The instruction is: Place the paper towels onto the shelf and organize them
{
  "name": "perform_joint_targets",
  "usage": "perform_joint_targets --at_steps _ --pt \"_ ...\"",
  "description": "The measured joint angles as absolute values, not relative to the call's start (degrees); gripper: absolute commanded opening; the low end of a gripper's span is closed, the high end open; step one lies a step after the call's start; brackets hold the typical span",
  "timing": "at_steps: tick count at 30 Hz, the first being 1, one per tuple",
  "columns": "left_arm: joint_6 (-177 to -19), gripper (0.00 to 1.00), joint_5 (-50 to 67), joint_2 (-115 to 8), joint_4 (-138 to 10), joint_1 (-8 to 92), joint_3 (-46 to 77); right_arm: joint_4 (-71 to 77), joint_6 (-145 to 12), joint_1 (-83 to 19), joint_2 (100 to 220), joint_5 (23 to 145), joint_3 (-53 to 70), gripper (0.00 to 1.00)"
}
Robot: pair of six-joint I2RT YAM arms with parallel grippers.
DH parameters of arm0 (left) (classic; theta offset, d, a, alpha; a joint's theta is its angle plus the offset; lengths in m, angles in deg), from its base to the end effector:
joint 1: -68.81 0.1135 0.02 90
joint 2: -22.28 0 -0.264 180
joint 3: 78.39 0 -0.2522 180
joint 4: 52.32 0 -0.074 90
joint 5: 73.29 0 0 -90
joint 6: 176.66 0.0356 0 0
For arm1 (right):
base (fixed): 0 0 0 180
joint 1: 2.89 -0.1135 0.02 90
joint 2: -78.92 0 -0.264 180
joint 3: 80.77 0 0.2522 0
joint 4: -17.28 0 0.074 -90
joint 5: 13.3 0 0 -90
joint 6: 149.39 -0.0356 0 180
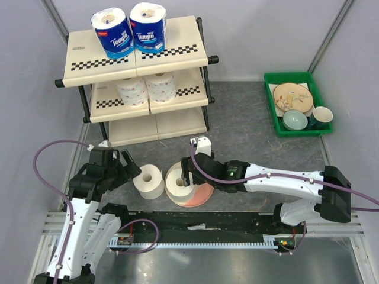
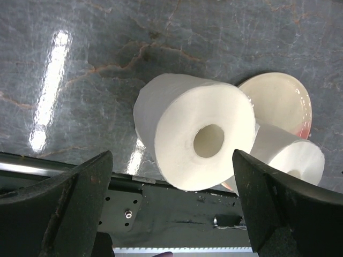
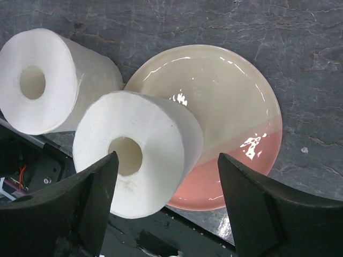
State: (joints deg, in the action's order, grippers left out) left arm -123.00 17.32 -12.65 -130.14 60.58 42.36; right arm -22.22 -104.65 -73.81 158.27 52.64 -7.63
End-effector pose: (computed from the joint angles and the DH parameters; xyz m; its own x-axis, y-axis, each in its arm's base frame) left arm 0.0976 -0.0137 0.2804 -0.7220 -0.4943 -0.4842 -0.3612 0.8661 -0.3456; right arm 0.1106 0.2753 0.2694 -0.7116 -0.0730 -0.6988 -0.3757 0.8800 0.2906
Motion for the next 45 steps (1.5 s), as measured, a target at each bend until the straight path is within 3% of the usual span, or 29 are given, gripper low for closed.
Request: perform_joint_targets --at_steps 19,31,45 --pt "-128.4 0.99 20.9 -22.0 -132.2 50.2 43.3 -21.0 -104.7 -73.8 158.0 52.2 -9.4 0.84" --pt "-134.0 0.99 25.6 -20.0 -133.5 49.1 43.3 -20.9 -104.5 -73.8 156.8 52.3 -9.4 0.84" --pt "-146.1 0.99 33.9 -31.6 -133.1 30.4 41.3 -20.7 -103.6 -73.9 155.6 52.4 -9.4 0.85"
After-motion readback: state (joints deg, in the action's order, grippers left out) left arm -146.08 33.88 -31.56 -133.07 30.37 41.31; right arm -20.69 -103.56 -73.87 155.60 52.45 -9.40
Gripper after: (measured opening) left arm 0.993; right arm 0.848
